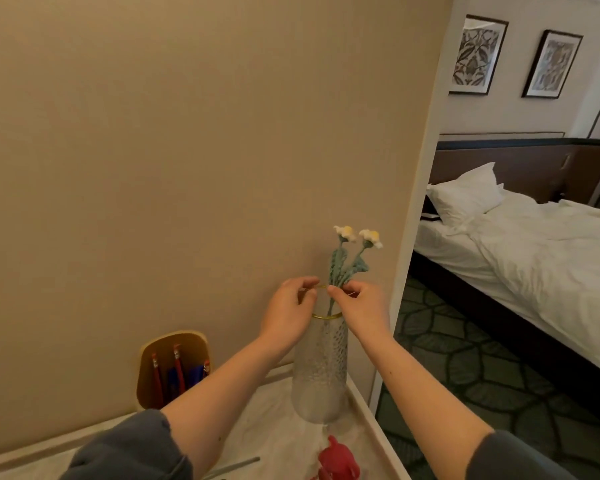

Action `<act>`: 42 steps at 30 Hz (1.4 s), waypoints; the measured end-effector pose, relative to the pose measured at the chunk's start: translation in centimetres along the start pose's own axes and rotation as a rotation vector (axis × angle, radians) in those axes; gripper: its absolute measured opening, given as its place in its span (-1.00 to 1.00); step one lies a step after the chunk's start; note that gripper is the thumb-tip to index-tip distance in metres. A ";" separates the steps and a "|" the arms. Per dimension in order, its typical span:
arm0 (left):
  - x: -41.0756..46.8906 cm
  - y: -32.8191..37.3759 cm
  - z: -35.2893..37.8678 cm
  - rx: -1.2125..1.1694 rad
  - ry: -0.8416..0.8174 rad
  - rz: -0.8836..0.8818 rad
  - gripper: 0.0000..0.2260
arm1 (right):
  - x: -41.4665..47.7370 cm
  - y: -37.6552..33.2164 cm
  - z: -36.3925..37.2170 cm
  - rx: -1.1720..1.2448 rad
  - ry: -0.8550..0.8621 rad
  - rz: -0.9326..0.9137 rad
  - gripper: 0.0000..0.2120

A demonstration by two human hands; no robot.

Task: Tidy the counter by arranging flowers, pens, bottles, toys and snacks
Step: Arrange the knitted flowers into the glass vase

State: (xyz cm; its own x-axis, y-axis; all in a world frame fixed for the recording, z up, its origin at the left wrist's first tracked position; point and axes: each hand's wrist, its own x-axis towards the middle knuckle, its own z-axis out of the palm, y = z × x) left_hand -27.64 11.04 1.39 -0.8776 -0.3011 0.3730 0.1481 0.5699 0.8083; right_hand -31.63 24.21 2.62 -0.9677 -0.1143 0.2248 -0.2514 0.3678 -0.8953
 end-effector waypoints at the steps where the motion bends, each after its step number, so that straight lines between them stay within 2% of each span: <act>1: -0.2 -0.1 0.1 0.000 -0.005 0.010 -0.77 | -0.2 0.3 0.1 0.005 0.004 0.002 -0.71; 4: -0.5 -0.2 0.3 0.007 -0.012 0.043 -0.74 | -0.6 0.5 0.5 0.002 0.030 0.002 -0.73; 8: -0.6 -0.2 0.4 0.025 -0.017 0.040 -0.73 | -0.7 0.6 0.8 0.020 0.059 0.043 -0.58; 11: -0.6 -0.2 0.3 0.054 -0.009 0.030 -0.72 | -0.8 0.6 1.0 0.042 0.013 0.093 -0.56; 18: -1.2 0.6 0.0 0.088 -0.053 -0.016 -0.68 | -1.4 -0.1 0.7 0.147 -0.129 0.178 -0.69; 21: -1.4 1.1 -0.2 0.107 -0.077 -0.041 -0.65 | -2.0 -0.4 0.4 0.150 -0.140 0.170 -0.83; 26: -2.4 2.3 -1.1 0.126 -0.122 -0.060 -0.64 | -3.3 -1.2 -0.4 0.189 -0.113 0.195 -0.76; 28: -2.9 2.7 -1.7 0.144 -0.139 -0.081 -0.63 | -3.9 -1.5 -0.7 0.175 -0.121 0.185 -0.81; 30: -3.4 3.2 -2.2 0.136 -0.140 -0.097 -0.62 | -4.5 -1.8 -0.9 0.178 -0.117 0.184 -0.73; 33: -4.8 3.6 -3.3 0.070 -0.118 -0.127 -0.63 | -5.6 -2.3 -1.2 0.227 -0.081 0.249 -0.46; 35: -5.8 3.6 -3.9 0.023 -0.107 -0.152 -0.62 | -6.4 -2.5 -1.5 0.280 -0.034 0.274 -0.43; 37: -7.0 3.6 -4.8 -0.032 -0.100 -0.185 -0.61 | -7.6 -3.0 -1.7 0.289 0.053 0.249 -0.47; 39: -8.3 3.8 -5.7 -0.104 -0.075 -0.214 -0.61 | -9.0 -3.6 -1.7 0.294 0.151 0.168 -0.61; 42: -10.3 4.0 -7.4 -0.186 -0.001 -0.233 -0.68 | -11.1 -5.3 -0.9 0.310 0.185 0.044 -0.78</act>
State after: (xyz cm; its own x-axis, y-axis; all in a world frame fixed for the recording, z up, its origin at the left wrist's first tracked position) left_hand -14.64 10.73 4.18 -0.8982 -0.4063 0.1675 0.0239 0.3354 0.9418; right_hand -19.60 24.36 5.27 -0.9717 0.0744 0.2242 -0.2194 0.0677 -0.9733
